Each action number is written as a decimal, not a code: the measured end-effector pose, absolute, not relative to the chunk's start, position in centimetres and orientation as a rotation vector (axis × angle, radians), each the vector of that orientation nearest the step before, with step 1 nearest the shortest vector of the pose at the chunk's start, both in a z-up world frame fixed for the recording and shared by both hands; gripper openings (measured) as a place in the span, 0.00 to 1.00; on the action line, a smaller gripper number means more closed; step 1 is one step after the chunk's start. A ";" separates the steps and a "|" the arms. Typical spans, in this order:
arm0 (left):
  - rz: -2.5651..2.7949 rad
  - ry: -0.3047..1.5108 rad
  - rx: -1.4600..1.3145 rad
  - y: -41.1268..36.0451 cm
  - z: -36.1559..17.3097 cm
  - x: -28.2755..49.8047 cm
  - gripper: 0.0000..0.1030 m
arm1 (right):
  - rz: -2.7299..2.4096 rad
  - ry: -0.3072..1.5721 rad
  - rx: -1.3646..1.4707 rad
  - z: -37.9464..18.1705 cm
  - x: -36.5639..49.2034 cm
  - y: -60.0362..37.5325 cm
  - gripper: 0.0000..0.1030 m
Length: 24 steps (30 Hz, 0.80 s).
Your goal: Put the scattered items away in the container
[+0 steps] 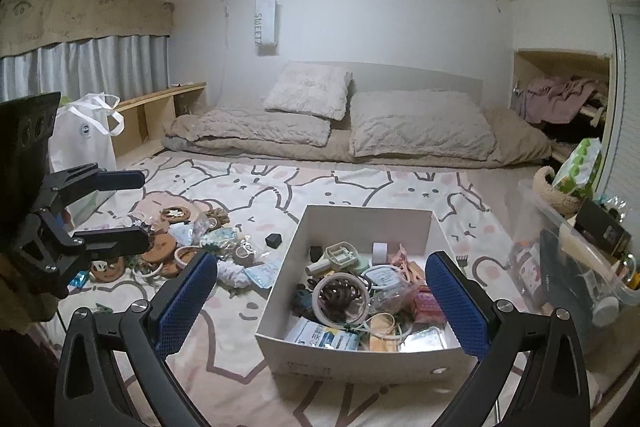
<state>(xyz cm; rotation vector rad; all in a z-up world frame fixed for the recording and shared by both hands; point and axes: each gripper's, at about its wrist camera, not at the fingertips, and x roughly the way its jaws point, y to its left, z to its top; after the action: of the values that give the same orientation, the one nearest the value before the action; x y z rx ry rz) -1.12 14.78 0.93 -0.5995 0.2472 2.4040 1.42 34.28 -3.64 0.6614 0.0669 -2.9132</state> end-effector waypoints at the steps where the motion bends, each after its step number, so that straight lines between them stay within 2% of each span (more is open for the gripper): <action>1: 2.404 0.247 -0.593 14.6 1.0 -0.9 1.00 | -2.921 0.077 0.659 -3.6 1.7 33.9 1.00; 24: 2.364 0.271 -0.528 11.7 1.2 3.2 1.00 | -2.974 0.105 0.630 -3.5 6.1 30.7 1.00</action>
<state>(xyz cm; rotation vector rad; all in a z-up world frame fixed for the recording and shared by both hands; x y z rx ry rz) 3.24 11.72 1.23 -0.5278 0.2710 2.3640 6.09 30.70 -3.48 0.6302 0.1048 -2.9736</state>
